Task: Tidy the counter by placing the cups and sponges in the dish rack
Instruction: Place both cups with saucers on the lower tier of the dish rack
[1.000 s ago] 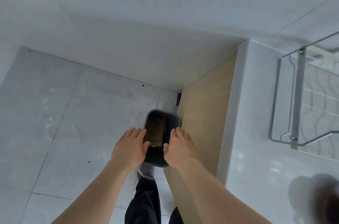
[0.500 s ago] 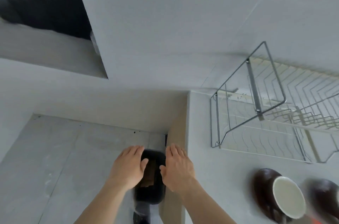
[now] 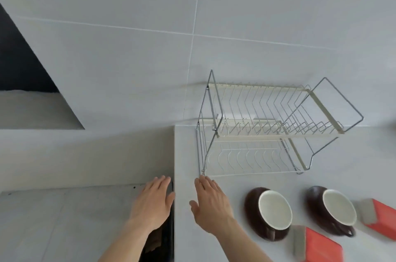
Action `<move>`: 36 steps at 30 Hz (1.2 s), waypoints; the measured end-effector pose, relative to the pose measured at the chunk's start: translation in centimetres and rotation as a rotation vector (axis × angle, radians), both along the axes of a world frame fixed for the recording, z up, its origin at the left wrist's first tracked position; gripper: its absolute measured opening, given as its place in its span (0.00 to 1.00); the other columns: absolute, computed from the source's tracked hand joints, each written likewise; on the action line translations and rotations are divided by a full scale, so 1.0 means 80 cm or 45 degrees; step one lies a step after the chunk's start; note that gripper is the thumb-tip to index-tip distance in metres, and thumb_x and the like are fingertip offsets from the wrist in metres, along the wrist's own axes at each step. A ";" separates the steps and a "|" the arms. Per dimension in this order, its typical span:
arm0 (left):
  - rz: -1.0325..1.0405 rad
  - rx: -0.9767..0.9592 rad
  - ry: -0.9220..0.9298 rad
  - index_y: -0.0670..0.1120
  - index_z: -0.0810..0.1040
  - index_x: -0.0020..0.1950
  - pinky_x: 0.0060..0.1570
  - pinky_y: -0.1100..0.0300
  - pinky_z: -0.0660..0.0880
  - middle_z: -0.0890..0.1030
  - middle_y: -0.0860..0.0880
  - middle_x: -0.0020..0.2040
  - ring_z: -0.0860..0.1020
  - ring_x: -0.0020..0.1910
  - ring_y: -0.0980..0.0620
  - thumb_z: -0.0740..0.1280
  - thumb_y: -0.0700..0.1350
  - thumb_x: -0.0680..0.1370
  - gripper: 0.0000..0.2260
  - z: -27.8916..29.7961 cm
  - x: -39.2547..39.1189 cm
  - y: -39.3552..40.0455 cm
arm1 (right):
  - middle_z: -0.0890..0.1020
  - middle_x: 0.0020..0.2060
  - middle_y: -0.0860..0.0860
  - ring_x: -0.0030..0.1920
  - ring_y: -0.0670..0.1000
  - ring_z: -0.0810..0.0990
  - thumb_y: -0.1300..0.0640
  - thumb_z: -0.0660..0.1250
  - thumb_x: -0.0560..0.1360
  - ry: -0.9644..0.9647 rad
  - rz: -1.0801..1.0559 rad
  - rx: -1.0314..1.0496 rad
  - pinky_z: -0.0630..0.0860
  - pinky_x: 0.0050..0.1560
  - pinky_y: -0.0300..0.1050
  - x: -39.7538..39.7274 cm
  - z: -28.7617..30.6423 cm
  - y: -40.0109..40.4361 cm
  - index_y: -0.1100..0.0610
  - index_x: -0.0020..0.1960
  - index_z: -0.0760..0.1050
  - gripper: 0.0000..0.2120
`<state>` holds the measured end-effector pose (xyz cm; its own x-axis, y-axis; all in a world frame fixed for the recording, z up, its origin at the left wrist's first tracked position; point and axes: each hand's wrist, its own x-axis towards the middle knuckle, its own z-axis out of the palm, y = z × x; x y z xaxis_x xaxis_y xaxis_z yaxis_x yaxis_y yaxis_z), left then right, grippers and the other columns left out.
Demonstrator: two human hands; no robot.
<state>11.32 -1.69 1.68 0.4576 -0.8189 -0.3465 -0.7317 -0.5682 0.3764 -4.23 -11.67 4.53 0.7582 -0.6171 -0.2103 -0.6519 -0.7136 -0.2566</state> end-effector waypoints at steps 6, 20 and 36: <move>0.067 0.003 0.063 0.51 0.53 0.81 0.77 0.53 0.57 0.55 0.54 0.82 0.53 0.80 0.52 0.50 0.58 0.84 0.27 0.013 -0.089 -0.042 | 0.59 0.79 0.55 0.79 0.55 0.55 0.50 0.60 0.81 -0.103 -0.060 0.043 0.50 0.78 0.47 -0.090 0.006 -0.054 0.58 0.78 0.55 0.30; 0.313 -0.096 0.335 0.52 0.60 0.79 0.72 0.54 0.64 0.65 0.52 0.78 0.64 0.76 0.52 0.56 0.58 0.82 0.26 0.010 -0.260 -0.147 | 0.65 0.75 0.49 0.74 0.52 0.64 0.44 0.62 0.78 -0.217 -0.526 0.340 0.66 0.70 0.46 -0.273 -0.013 -0.171 0.54 0.78 0.57 0.33; 0.560 0.004 0.646 0.49 0.63 0.78 0.68 0.54 0.66 0.71 0.48 0.75 0.71 0.72 0.49 0.61 0.56 0.81 0.26 -0.003 -0.291 -0.179 | 0.75 0.65 0.53 0.63 0.54 0.74 0.41 0.66 0.73 -0.044 -0.866 0.764 0.71 0.57 0.45 -0.296 -0.037 -0.193 0.59 0.70 0.68 0.33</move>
